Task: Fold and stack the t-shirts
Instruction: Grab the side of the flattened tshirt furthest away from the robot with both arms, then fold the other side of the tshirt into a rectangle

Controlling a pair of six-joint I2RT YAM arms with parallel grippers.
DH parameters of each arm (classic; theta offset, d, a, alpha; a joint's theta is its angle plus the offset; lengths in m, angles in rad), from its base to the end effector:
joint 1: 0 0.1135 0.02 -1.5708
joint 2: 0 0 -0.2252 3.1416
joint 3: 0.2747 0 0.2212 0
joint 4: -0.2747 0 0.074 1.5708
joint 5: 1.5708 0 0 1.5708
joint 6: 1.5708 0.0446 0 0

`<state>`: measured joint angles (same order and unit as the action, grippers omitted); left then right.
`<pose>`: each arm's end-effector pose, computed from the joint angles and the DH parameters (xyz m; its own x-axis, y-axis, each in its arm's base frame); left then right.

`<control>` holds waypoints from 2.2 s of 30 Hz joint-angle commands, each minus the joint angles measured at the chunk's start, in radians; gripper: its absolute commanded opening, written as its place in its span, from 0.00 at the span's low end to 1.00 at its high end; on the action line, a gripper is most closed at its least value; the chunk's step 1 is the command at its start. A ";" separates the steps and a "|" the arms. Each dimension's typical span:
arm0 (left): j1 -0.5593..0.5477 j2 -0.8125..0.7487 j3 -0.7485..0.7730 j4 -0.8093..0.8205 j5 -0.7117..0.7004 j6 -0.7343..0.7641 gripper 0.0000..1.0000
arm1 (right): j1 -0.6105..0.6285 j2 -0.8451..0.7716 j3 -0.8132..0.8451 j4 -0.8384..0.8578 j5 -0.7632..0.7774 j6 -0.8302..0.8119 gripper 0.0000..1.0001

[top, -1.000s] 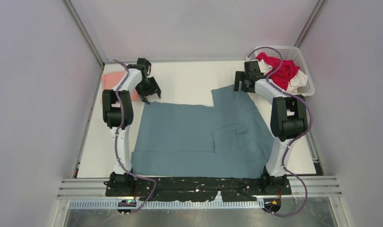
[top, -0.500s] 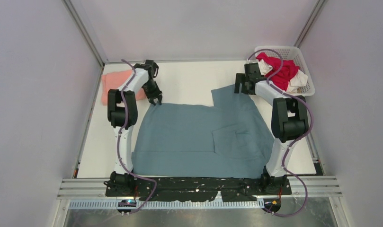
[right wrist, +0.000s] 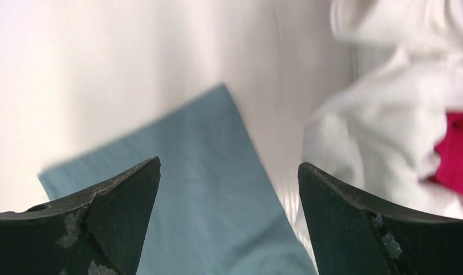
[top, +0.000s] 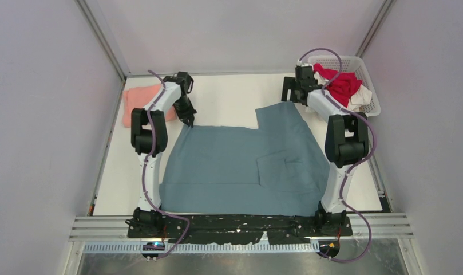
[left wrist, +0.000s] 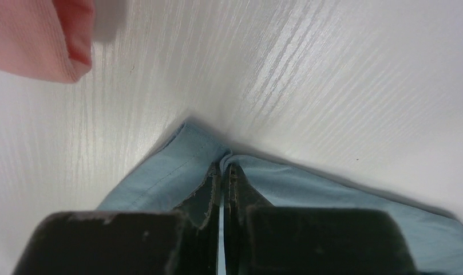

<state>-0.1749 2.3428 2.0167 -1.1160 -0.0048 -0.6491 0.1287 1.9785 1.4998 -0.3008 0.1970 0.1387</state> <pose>0.4070 -0.0717 0.1459 -0.8828 -0.4578 -0.1051 -0.4522 0.8889 -0.0738 0.4074 0.0439 0.1927 -0.6887 0.0476 -0.7235 0.1085 0.9934 -0.0379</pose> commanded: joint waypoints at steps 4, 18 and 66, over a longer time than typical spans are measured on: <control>0.003 -0.004 0.047 0.019 0.000 0.040 0.00 | -0.003 0.213 0.347 -0.083 -0.027 0.095 0.95; 0.006 -0.025 0.029 0.031 0.049 0.068 0.00 | 0.004 0.470 0.665 -0.385 0.012 0.209 0.99; 0.039 -0.308 -0.283 0.265 0.060 0.142 0.00 | 0.079 -0.198 -0.015 -0.103 -0.093 0.027 0.06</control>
<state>-0.1265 2.1933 1.8252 -0.9428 0.0864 -0.5411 0.1802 1.9530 1.6093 -0.4732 0.1169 0.1974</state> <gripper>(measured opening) 0.016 0.105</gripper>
